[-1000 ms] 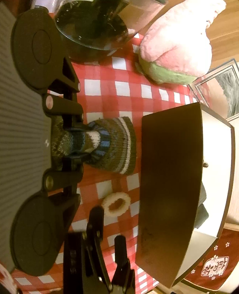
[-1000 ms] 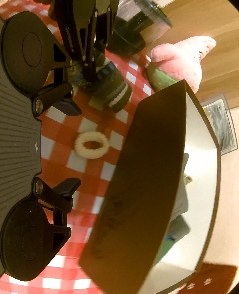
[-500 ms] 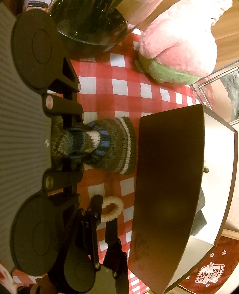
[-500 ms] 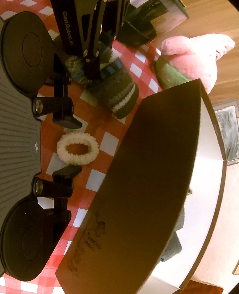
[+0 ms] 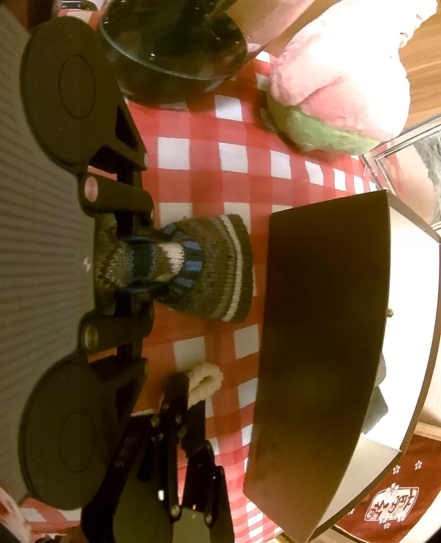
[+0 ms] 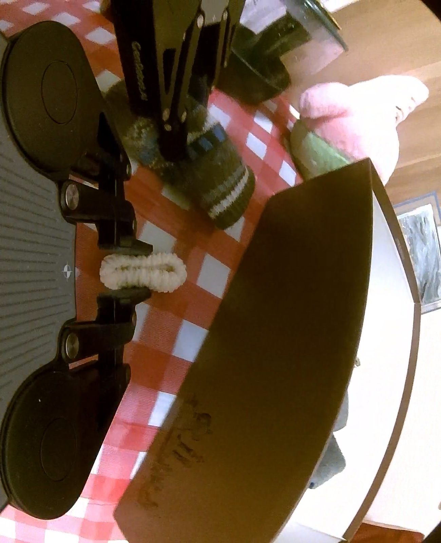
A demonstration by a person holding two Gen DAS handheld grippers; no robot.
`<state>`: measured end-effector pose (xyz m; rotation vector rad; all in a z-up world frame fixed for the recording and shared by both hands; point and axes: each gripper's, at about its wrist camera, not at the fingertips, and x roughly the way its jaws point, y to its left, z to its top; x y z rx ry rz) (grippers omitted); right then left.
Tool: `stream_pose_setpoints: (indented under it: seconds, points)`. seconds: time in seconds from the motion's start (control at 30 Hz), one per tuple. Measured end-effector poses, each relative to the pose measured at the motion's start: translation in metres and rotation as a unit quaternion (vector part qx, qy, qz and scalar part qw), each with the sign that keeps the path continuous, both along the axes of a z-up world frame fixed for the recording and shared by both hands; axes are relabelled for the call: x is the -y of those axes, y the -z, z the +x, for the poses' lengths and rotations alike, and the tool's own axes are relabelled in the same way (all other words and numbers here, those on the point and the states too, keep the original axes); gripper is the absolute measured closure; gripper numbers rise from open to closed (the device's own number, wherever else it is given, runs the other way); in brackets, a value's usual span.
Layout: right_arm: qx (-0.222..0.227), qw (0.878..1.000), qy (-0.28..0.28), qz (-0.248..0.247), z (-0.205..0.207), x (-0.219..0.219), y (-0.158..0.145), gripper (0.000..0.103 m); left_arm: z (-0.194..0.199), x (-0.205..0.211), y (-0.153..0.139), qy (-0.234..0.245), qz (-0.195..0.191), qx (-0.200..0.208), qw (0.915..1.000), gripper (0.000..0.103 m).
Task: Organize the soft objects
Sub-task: 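Lift and carry the sock and hair tie toward the box with both tools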
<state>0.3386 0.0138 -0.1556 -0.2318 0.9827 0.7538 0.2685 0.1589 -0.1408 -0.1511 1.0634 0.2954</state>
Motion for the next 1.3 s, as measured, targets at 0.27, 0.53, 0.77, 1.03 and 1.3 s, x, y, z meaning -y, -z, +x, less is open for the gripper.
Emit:
stream_pose_setpoints:
  seconds: [0.27,0.53,0.77,1.03,1.3]
  points:
    - [-0.042,0.999,-0.017,0.002,-0.033,0.025,-0.011,0.083,-0.031,0.022,-0.004,0.020,-0.024,-0.012,0.9994,0.081]
    - [-0.048,0.998,-0.026,-0.009,-0.060,0.040,-0.017,0.082,-0.046,0.026,-0.002,0.005,-0.046,-0.015,0.9988,0.055]
    - [-0.038,0.999,-0.018,-0.010,-0.056,0.030,-0.015,0.066,-0.037,0.024,0.005,0.010,-0.034,-0.022,0.9991,0.039]
    - [-0.025,0.999,-0.018,-0.013,-0.055,0.024,-0.012,0.065,-0.030,0.025,0.013,0.014,-0.029,-0.024,0.9992,0.038]
    - [-0.026,0.999,-0.021,-0.008,-0.057,0.030,-0.012,0.080,-0.029,0.035,0.007,0.031,-0.028,-0.016,0.9990,0.072]
